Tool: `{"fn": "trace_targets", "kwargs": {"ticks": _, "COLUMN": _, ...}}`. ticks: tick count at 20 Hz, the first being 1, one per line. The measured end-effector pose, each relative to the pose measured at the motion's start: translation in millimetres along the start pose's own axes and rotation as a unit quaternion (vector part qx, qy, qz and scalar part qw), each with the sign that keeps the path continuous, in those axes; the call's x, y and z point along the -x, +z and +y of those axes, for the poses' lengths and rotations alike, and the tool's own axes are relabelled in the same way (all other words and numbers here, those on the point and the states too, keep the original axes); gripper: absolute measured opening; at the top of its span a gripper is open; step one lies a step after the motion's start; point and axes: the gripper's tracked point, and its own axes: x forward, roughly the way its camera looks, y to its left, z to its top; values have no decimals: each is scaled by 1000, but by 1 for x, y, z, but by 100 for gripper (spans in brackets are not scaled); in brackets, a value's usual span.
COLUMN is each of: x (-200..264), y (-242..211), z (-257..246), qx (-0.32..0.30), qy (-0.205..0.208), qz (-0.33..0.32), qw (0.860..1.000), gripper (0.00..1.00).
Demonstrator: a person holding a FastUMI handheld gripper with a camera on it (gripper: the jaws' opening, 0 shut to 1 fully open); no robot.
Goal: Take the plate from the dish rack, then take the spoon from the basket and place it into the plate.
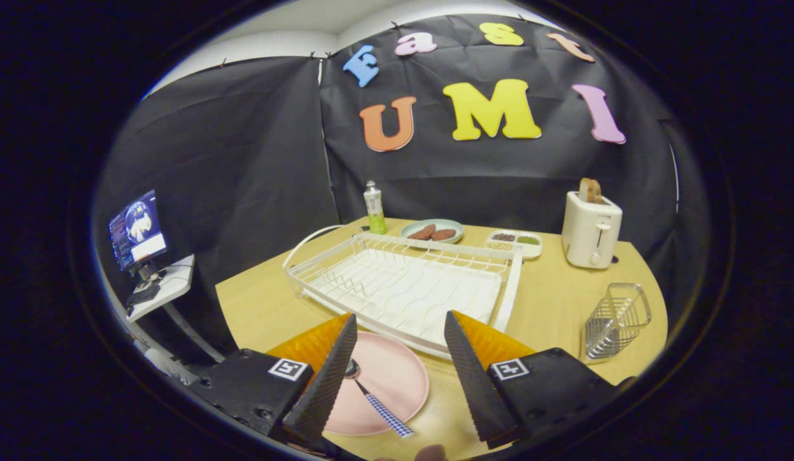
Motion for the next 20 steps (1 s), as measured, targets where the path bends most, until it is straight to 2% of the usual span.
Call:
{"fn": "trace_targets", "kwargs": {"ticks": 4, "x": 30, "y": 33, "z": -4, "qx": 6, "qy": -87, "qz": -80, "qw": 993, "gripper": 98}}
{"fn": "trace_targets", "kwargs": {"ticks": 9, "x": 76, "y": 64, "z": 15, "qx": -31, "qy": -188, "qz": -177, "qw": 966, "gripper": 100}}
{"fn": "trace_targets", "kwargs": {"ticks": 12, "x": 89, "y": 70, "z": 36, "qx": -35, "qy": -229, "qz": -208, "qw": 950, "gripper": 100}}
{"fn": "trace_targets", "kwargs": {"ticks": 16, "x": 87, "y": 67, "z": 67, "qx": -18, "qy": -249, "qz": -221, "qw": 943, "gripper": 100}}
{"fn": "trace_targets", "kwargs": {"ticks": 20, "x": 71, "y": 50, "z": 92, "qx": -27, "qy": -236, "qz": -206, "qw": 949, "gripper": 100}}
